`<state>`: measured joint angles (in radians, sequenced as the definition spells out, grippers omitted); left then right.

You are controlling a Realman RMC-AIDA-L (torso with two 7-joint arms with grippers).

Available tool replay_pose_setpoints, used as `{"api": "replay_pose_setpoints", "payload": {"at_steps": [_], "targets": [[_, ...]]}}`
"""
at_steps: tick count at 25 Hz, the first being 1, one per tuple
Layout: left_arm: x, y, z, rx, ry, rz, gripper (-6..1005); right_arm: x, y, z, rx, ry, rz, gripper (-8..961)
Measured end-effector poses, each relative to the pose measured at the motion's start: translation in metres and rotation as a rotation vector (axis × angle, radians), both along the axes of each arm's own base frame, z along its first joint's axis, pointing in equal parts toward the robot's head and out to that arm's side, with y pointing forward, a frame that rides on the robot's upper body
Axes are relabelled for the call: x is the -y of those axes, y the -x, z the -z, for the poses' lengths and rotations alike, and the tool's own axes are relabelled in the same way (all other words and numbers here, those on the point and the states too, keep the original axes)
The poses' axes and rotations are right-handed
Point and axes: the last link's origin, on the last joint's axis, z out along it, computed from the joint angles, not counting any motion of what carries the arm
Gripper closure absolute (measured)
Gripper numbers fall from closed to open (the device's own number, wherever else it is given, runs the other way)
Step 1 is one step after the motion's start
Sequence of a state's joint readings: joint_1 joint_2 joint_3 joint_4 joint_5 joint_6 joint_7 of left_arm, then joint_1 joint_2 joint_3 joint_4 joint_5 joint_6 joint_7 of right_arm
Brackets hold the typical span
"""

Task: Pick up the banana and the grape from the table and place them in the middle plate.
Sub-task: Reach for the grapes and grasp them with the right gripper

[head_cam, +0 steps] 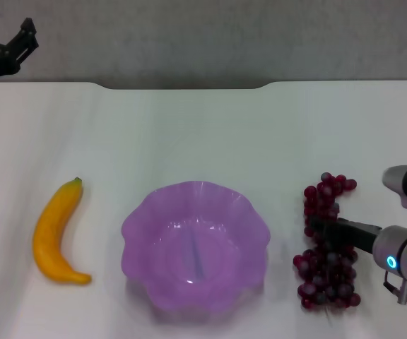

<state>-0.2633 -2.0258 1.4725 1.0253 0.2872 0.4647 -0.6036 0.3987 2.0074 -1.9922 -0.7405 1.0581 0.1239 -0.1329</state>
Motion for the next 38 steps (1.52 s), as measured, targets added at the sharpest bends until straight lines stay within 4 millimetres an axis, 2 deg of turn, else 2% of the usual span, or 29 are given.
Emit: {"api": "replay_pose_setpoints", "payload": {"at_steps": [5,30,38], "targets": [[0.0011,0.0024,-0.0003,0.000,0.000,-0.006,125,0.0013,0.0059,0.0041,0.013,-0.006,-0.045,359],[0.0014,0.0022,-0.0008,0.006,-0.002,-0.005,126,-0.0021,-0.0007,0.0003,0.068,-0.014,-0.070,549],[0.0014,0.0024,-0.0006,0.006,-0.002,-0.006,126,-0.0023,-0.0025,-0.0004,0.070,-0.019,-0.065,572]]}}
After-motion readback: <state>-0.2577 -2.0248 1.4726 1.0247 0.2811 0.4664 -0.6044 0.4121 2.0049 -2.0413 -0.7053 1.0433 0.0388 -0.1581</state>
